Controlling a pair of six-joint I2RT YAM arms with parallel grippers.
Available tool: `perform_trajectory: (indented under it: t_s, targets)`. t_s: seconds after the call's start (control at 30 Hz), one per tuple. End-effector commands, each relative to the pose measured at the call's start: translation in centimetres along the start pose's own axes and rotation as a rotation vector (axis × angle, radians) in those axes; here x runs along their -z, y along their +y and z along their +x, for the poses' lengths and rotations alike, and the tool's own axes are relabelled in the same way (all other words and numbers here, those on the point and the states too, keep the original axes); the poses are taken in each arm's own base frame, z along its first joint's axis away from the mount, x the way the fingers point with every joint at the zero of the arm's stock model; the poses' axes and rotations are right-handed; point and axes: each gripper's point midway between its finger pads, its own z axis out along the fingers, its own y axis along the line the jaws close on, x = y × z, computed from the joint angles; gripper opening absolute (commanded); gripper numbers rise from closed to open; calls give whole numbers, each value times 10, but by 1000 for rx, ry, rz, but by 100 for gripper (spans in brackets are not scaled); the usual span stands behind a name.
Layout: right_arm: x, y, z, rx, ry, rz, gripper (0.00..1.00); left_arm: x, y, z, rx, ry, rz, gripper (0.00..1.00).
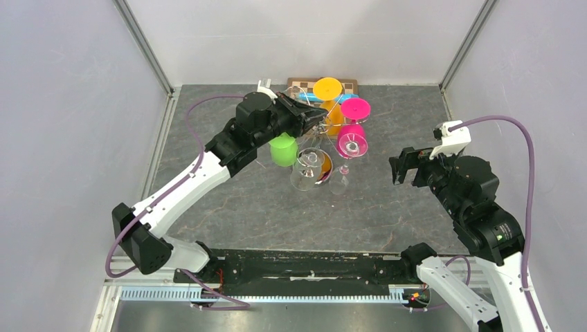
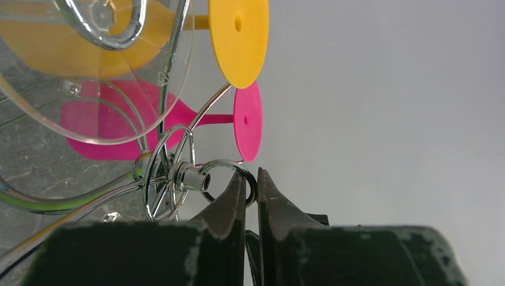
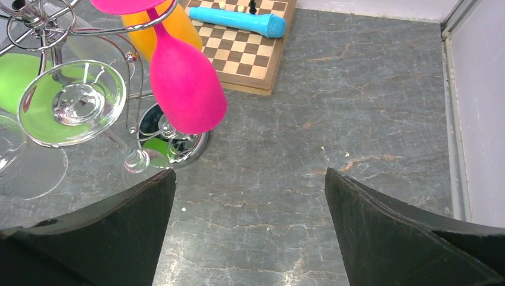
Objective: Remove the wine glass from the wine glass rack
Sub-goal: Place the wine rack at the center of the board.
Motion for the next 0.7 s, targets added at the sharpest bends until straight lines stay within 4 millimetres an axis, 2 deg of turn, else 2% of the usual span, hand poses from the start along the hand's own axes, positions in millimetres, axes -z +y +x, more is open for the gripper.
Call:
perform_trajectory:
  t_s: [0.0,0.67]
  targets:
    - [5,-5,-17,11,-47,26,98,67,-165,-10,-34,-79,574,2]
    - [5,-7,-19,21,-48,37,98,40,-142,-6,-22,-63,523,2]
